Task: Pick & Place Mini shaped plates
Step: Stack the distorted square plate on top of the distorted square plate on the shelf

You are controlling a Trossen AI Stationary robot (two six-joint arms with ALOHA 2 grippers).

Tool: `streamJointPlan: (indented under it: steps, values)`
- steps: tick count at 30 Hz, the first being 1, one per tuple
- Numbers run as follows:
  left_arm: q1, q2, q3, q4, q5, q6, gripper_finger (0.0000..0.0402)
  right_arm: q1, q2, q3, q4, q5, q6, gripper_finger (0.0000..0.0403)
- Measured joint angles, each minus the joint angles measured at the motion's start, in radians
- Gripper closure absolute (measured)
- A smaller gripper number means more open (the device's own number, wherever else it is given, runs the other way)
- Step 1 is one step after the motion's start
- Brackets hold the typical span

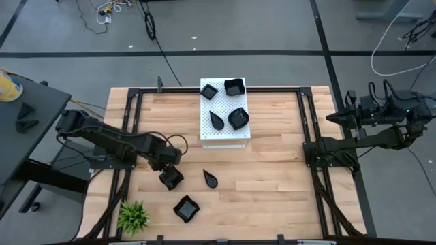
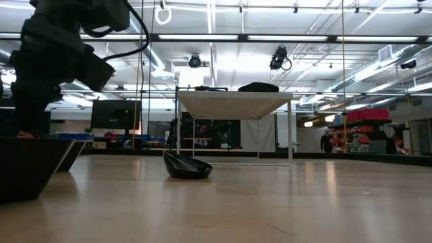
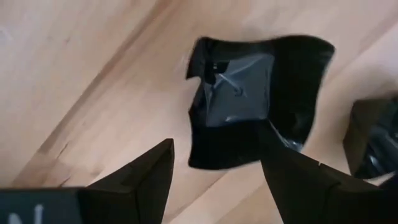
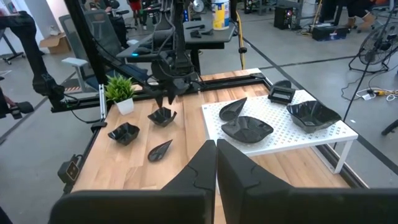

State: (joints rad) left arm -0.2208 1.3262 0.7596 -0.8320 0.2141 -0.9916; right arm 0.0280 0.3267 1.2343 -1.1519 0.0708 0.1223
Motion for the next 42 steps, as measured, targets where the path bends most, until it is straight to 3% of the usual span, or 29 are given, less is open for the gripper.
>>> streamJointPlan:
  steps: [9,26,42]
  values:
    - [-0.020,0.002,-0.050,0.045,-0.045,-0.064,0.0163,0.000,0.000,0.000,0.000,0.000,0.000,0.0384]
    - [-0.026,0.071,-0.115,0.155,-0.032,-0.067,0.0166,0.000,0.000,0.000,0.000,0.000,0.000,0.0384]
    - [-0.026,0.069,-0.115,0.165,-0.027,-0.071,0.0299,0.000,0.000,0.000,0.000,0.000,0.000,0.0384]
